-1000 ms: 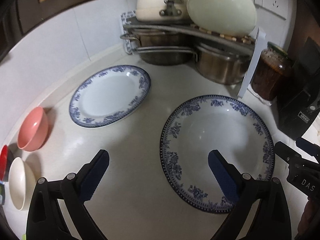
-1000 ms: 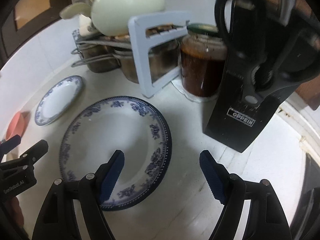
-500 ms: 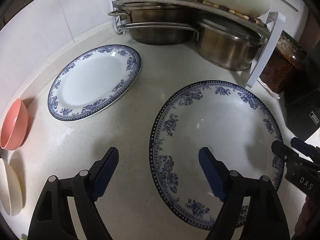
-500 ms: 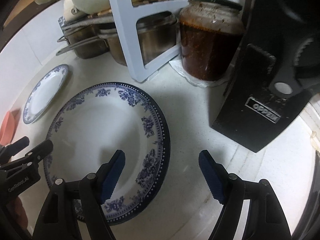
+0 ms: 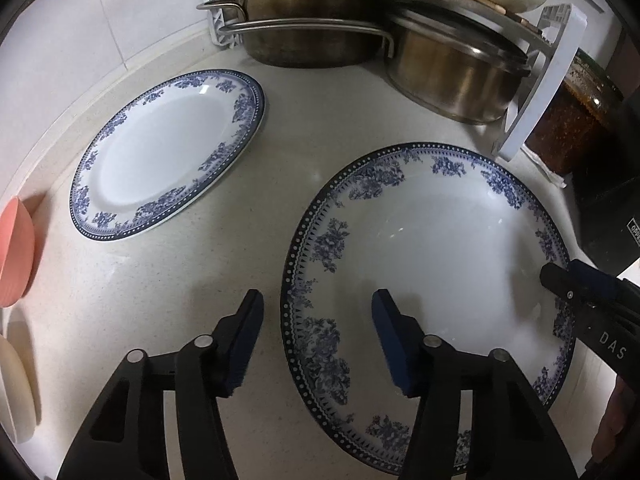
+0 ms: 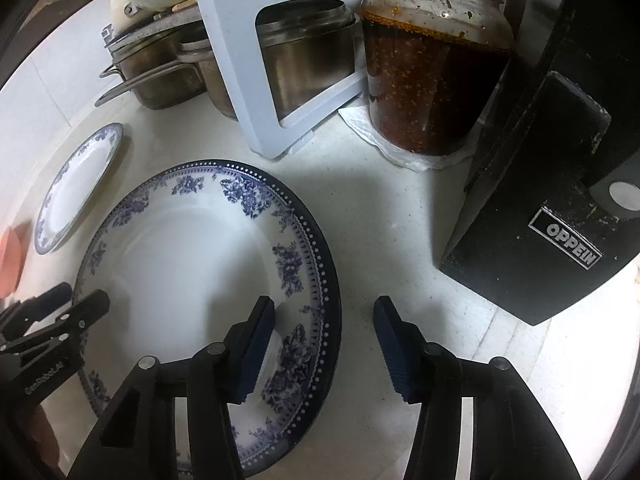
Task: Organize plates and bowls
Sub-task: 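Close both grippers on the blue-and-white plate rim, then lift and carry the blue-and-white plate over the green plate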
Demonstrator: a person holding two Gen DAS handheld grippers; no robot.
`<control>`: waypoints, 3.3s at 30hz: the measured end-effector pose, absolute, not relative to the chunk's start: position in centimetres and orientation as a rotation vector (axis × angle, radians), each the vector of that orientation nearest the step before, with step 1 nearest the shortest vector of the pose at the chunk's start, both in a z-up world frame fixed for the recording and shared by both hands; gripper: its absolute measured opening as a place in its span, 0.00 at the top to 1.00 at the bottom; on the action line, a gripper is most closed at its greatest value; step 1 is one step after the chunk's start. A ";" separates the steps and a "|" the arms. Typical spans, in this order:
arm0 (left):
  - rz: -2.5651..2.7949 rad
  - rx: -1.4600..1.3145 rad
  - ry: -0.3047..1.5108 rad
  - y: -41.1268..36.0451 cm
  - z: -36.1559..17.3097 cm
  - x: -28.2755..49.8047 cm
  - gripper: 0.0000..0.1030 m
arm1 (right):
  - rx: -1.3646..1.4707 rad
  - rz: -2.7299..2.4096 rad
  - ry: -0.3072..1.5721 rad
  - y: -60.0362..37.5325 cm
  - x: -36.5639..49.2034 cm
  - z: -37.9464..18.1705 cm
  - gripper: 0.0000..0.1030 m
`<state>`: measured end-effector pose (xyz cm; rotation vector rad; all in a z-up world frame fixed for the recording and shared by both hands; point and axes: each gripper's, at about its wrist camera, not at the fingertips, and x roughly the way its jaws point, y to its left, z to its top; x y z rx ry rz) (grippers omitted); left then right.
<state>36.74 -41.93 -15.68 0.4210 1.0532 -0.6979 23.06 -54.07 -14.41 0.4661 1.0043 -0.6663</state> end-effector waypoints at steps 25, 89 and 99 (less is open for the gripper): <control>-0.668 0.372 1.011 -38.8 -13.3 35.8 0.66 | 0.435 -0.619 1.014 -51.9 23.4 -12.5 0.67; 0.221 -0.076 1.014 10.0 -10.1 22.4 0.68 | -0.031 0.259 1.084 -9.9 27.7 -8.9 0.66; 0.291 -0.112 1.043 12.6 -11.7 22.9 0.68 | -0.069 0.335 1.121 -5.9 29.3 -11.0 0.66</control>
